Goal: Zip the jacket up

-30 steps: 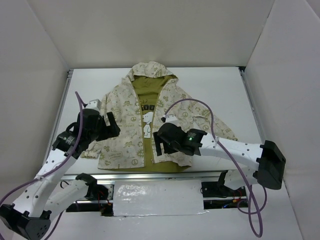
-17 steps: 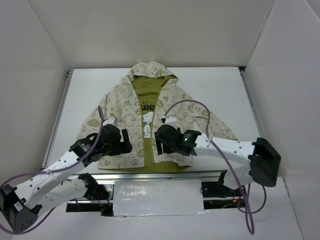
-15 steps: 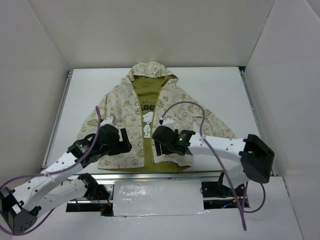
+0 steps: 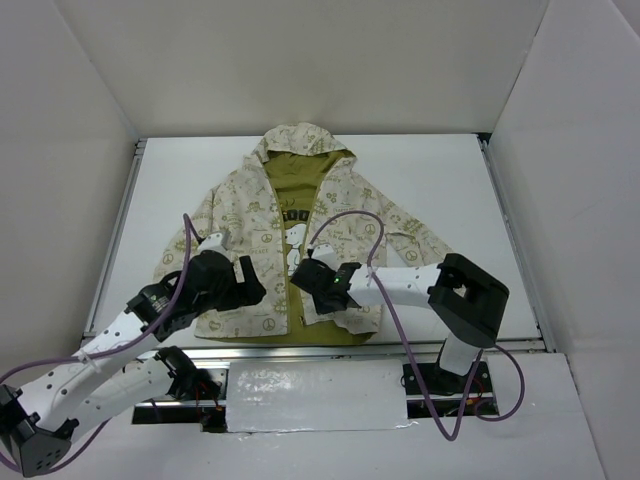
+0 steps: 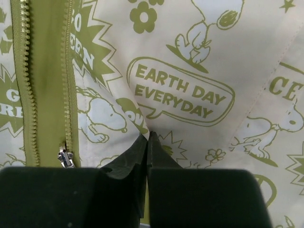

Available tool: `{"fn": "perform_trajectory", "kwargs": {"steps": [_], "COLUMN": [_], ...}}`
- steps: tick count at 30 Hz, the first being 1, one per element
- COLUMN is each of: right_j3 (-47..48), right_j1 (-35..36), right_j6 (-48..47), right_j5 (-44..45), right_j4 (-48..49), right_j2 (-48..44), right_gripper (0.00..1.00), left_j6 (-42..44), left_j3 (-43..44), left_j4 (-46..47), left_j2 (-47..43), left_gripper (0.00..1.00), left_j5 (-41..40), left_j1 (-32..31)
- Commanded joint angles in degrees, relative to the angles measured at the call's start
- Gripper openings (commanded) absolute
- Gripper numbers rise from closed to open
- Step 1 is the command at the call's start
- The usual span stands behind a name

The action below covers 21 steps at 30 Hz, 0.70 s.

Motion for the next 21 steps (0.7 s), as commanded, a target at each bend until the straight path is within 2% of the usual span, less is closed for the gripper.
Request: {"fn": "perform_trajectory", "kwargs": {"steps": [1,3,7,8,11,12,21], "right_j3": [1.2,0.8,-3.7,-4.8,-7.2,-7.4,-10.3], "right_j1": [0.2,0.2,0.3,0.2,0.2,0.2,-0.1], "right_j6": [1.5,1.8,1.2,1.1,1.2,1.2,2.1], "right_j5": [2.4,3.1,1.5,0.0,-1.9,-2.7,-5.8], "right_j4": [1.2,0.7,5.8,6.9,9.1,9.2,9.1], "right_j2": [-2.4,-4.8,-15.5,-17.3,-22.5,-23.3,-29.4], "right_gripper": [0.0,0.0,0.0,0.0,0.0,0.0,0.0], "left_j6": [1.5,2.3,3.5,3.5,2.5,2.2,5.5], "left_j3": [-0.8,-1.1,-2.7,-4.0,-6.9,-7.4,-9.4], "left_j4": [2.8,4.7,13.0,18.4,26.6,31.4,49.0], "left_j2": [0.4,0.8,1.3,1.3,1.7,2.1,11.3], "left_gripper": [0.94,0.94,0.94,0.92,0.9,0.9,0.79], "left_j5": [1.7,3.0,12.0,13.6,18.1,18.8,21.8], "left_j1": [-0.3,-0.3,-0.3,-0.3,-0.3,-0.3,-0.2]}}
